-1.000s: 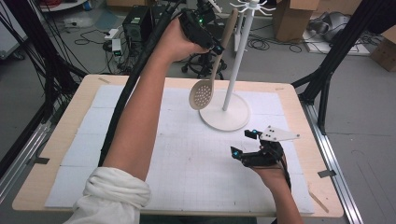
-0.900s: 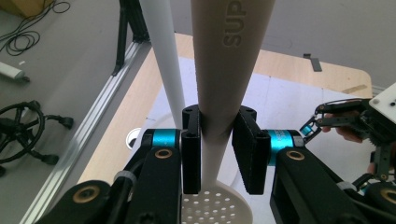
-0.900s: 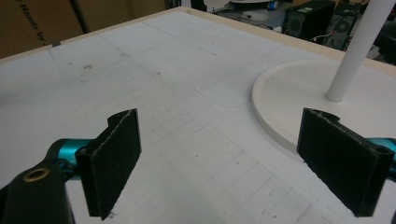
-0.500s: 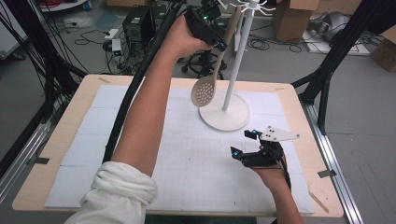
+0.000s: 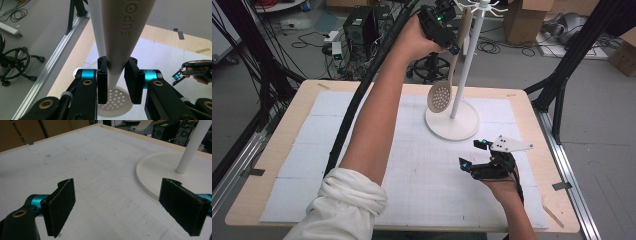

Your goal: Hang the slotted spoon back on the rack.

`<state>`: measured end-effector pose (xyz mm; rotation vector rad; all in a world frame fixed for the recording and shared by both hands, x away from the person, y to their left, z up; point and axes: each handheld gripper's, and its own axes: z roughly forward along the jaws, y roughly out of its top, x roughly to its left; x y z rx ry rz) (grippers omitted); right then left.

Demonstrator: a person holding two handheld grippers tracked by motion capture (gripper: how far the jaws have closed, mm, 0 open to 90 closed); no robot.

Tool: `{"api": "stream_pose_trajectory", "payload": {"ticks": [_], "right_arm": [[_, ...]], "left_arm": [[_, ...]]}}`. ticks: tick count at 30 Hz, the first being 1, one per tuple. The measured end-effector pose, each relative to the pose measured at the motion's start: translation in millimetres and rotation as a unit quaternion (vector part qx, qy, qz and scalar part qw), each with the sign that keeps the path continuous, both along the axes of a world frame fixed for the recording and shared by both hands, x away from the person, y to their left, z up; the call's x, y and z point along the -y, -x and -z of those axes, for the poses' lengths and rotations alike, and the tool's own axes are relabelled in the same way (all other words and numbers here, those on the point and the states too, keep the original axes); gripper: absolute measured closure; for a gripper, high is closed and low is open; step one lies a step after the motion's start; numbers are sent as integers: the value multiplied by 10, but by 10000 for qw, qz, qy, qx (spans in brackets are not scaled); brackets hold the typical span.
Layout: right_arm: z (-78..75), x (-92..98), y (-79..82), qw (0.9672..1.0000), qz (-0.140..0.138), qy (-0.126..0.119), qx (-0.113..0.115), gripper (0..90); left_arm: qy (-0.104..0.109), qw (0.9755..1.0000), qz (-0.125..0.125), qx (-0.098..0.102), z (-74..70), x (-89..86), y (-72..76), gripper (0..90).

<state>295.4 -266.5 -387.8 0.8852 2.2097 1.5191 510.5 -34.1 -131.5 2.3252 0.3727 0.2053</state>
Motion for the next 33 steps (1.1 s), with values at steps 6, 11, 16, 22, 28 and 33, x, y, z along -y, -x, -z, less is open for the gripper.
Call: {"api": "stream_pose_trajectory", "payload": {"ticks": [6,11,16,22,28,33], "right_arm": [[2,-2,3,10000,-11,-5,-32,125],[3,-9,1,10000,-25,28,14,125],[5,-13,2,10000,-35,31,-17,125],[8,-28,1,10000,-46,39,-33,125],[5,-30,3,10000,-53,43,-17,125],[7,-28,2,10000,-50,34,-23,125]], "left_arm": [[-16,10000,1,-11,3,46,13,737],[-49,9999,-93,32,-4,25,6,737],[-139,9996,-245,75,-15,-31,-12,737],[-96,9996,-262,53,-33,-47,-13,737],[-133,9996,-265,25,1,4,-43,737],[-146,9995,-288,32,17,22,-63,736]]}}
